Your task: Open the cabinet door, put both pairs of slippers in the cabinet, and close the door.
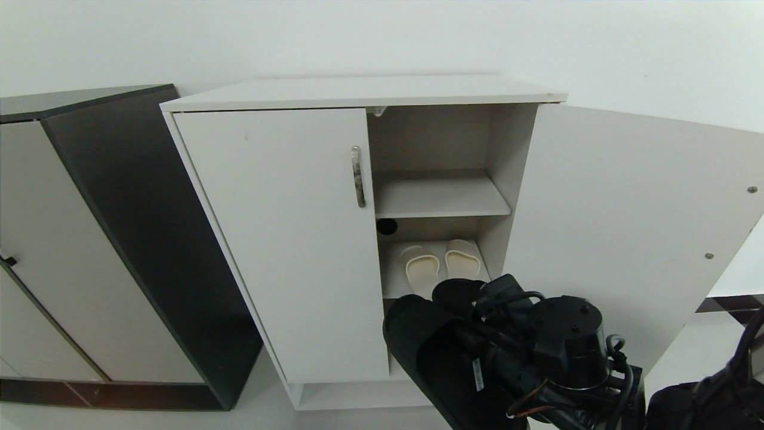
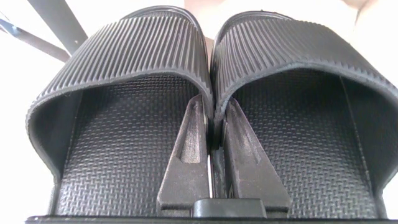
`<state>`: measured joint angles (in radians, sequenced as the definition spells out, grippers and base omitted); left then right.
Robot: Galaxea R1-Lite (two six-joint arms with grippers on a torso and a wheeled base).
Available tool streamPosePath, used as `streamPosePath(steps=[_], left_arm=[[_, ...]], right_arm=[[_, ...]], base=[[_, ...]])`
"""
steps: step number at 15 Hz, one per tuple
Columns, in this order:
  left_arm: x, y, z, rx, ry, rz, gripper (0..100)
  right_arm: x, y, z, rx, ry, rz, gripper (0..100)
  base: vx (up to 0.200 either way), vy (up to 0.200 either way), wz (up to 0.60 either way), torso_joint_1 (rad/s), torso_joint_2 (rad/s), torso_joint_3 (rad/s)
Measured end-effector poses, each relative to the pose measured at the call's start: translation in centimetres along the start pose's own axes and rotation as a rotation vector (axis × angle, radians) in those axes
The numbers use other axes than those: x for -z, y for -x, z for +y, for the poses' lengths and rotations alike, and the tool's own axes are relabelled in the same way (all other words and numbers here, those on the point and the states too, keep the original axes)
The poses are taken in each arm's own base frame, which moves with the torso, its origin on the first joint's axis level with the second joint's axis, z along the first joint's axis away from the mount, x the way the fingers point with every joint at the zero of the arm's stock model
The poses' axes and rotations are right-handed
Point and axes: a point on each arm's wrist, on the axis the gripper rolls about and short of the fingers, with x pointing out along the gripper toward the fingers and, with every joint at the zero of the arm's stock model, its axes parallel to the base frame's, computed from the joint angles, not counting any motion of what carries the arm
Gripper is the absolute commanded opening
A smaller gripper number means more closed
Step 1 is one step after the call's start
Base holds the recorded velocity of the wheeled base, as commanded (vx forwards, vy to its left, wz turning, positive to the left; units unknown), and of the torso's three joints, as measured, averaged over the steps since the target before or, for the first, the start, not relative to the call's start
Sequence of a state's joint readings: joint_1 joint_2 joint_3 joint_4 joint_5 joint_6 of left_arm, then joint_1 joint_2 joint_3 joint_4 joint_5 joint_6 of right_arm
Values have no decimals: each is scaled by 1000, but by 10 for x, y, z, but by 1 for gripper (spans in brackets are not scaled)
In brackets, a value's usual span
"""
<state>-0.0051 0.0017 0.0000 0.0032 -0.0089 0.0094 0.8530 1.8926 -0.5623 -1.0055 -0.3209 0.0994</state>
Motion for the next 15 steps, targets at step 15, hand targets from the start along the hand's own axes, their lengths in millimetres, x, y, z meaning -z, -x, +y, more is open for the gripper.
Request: streamPosePath(steps=[15], left_arm=[[0,0,0,0,0,0,0]], right_arm=[[-55,-41,29,377,-74,38,0]], base=[[0,0,0,-1,21,18]])
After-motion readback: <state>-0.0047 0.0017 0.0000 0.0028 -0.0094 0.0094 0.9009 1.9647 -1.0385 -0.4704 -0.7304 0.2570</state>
